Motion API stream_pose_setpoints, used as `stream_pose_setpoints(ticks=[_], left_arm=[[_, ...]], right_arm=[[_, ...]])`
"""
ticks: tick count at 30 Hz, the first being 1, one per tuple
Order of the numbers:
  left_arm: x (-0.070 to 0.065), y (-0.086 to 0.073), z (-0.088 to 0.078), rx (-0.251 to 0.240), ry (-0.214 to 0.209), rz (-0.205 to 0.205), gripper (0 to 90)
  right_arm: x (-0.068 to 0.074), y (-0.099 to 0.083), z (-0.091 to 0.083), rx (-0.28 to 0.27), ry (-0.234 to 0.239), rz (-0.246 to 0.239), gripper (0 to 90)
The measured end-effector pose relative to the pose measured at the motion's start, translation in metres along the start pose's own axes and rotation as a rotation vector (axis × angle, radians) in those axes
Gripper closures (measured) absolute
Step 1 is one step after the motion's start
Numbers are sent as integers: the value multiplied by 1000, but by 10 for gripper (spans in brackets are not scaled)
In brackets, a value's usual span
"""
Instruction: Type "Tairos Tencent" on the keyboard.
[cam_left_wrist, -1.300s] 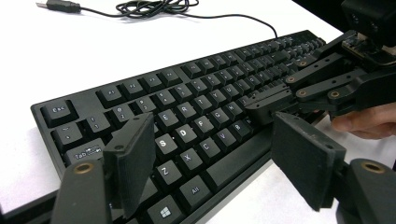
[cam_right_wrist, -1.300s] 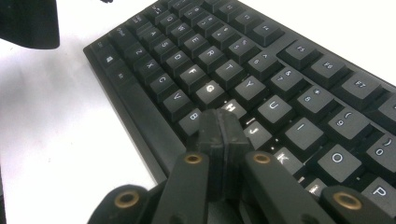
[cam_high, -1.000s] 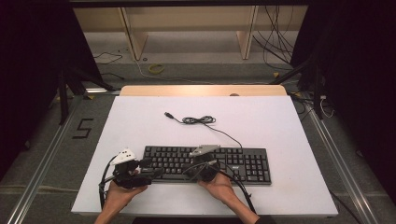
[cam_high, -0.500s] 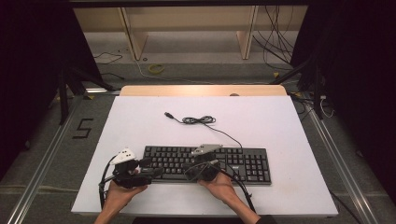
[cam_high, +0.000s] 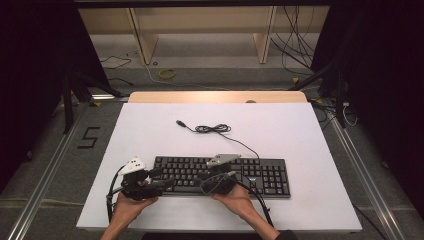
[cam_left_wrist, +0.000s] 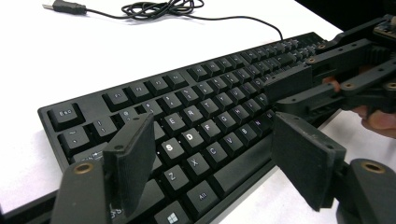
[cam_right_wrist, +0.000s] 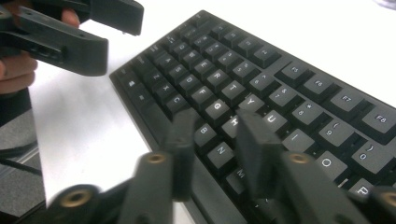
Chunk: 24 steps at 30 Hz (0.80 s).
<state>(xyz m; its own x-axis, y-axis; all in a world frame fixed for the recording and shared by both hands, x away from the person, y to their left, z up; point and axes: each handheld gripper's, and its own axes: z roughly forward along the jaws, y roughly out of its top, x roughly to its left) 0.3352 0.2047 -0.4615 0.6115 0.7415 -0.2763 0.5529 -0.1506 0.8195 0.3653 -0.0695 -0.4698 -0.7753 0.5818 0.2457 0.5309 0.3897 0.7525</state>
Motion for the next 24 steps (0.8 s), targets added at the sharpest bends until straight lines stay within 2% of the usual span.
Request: stream_pose_setpoints(ticks=[4, 9, 13, 16, 24], left_arm=[[1, 3, 1, 0, 12, -2, 314], [3, 6, 6, 12, 19, 0, 380], [1, 8, 12, 32, 18, 12, 470], [-1, 9, 16, 54, 1, 21, 537], [-7, 10, 29, 137, -25, 62, 753]], right_arm=[[0, 1, -4, -14, 7, 9, 568], [-1, 1, -9, -34, 9, 16, 482], [-2, 0, -15, -50, 6, 25, 447], [-4, -1, -20, -61, 4, 25, 428], [-8, -6, -33, -82, -7, 27, 388]])
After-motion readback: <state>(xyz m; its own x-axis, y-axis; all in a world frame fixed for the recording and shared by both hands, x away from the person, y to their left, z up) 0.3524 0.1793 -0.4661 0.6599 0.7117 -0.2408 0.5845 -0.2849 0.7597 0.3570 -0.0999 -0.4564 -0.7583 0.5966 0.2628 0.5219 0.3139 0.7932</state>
